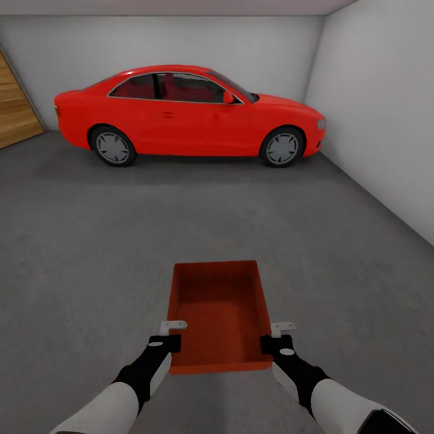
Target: Move the two storage containers from the living room to the garage. In the garage, place one container on the floor and stack the other container on top of it (either order is fine).
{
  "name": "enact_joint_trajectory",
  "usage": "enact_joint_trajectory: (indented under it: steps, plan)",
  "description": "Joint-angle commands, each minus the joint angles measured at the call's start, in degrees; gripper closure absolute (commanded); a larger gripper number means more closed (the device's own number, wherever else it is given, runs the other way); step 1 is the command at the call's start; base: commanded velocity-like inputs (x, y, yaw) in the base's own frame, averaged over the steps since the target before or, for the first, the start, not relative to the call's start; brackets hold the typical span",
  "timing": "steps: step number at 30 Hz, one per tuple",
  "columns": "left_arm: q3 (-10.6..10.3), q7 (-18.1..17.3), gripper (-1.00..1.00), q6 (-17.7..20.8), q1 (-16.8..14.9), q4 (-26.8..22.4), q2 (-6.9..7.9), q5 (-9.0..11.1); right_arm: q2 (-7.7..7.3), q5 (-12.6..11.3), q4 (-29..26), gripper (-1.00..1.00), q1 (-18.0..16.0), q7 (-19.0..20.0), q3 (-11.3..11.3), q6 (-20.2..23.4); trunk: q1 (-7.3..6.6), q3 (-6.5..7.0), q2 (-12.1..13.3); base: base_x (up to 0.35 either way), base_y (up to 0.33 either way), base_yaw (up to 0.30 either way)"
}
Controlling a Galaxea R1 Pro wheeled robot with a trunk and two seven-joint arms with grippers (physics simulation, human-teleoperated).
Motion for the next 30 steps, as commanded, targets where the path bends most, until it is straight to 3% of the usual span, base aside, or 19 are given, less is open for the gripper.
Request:
enact_joint_trajectory:
  steps: [1, 30]
  plan:
    - [-0.3, 0.5, 1.00, 0.4, 0.0, 0.1, 0.82, 0.4, -3.15, 0.8, -0.3, 1.00, -0.1, -0.2, -4.8, -0.2, 0.04, -0.06, 0.0, 0.322, 0.000, 0.000]
    - [-0.3, 0.5, 1.00, 0.4, 0.0, 0.1, 0.79, 0.4, -3.15, 0.8, -0.3, 1.00, -0.1, -0.2, -4.8, -0.2, 0.04, -0.06, 0.0, 0.322, 0.000, 0.000]
